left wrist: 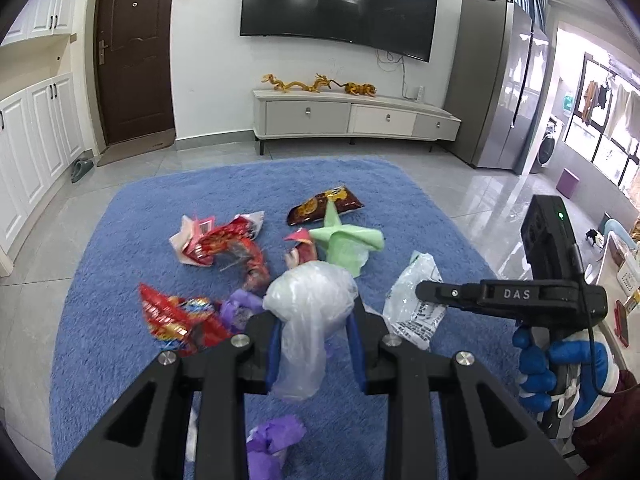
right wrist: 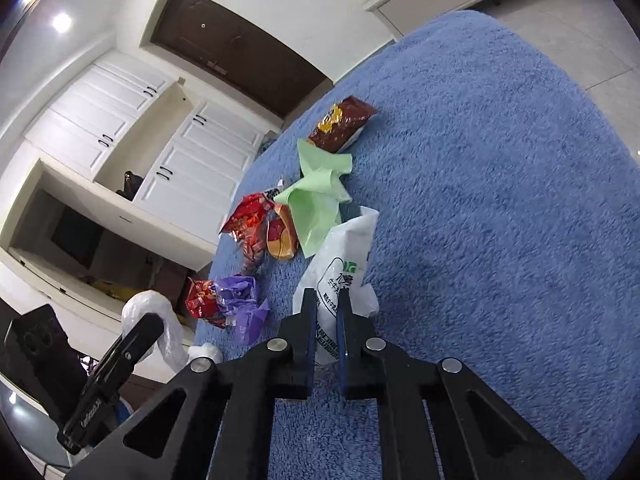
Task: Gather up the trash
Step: 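Grasp the white printed plastic bag with the right tool while the left tool holds the clear bag, then carry both bags over the trash bin and open both tools to drop them, then move both tools back over the rug toward the tissue and purple bag, then grasp the white tissue with the left tool while the right tool grasps the purple bag, then carry the tissue and purple bag to the bin and open both tools, then return both tools to the rug toward the purple bag and green paper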
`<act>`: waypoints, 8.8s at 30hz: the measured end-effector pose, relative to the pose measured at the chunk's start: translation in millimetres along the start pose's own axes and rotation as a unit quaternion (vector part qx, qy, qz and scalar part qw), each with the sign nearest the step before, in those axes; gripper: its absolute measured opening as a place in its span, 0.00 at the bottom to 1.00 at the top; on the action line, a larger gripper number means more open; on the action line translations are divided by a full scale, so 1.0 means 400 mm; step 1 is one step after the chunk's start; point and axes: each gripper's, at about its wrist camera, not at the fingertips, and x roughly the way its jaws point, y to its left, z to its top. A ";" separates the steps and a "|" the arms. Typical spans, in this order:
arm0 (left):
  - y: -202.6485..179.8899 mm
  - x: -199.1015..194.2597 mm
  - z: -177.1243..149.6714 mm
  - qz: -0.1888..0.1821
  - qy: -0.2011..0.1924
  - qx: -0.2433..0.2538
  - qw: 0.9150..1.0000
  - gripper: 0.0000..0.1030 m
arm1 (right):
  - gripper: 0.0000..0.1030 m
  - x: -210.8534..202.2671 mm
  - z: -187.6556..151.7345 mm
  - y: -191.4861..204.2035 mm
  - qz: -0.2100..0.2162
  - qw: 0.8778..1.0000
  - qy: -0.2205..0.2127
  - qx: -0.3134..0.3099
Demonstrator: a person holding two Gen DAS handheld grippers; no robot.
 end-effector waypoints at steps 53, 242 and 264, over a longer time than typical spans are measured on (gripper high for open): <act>-0.652 0.520 0.215 -0.082 0.091 0.086 0.989 0.61 | 0.38 -0.540 0.055 -0.619 -0.333 0.914 -0.185 0.137; -0.055 0.120 -0.047 0.063 -0.042 0.043 0.996 0.68 | 0.51 -0.263 0.129 0.002 -0.264 0.951 -0.153 -0.038; 0.210 0.184 -0.090 0.013 0.026 -0.126 0.992 0.66 | 0.53 0.032 0.143 0.149 -0.179 0.975 -0.059 -0.120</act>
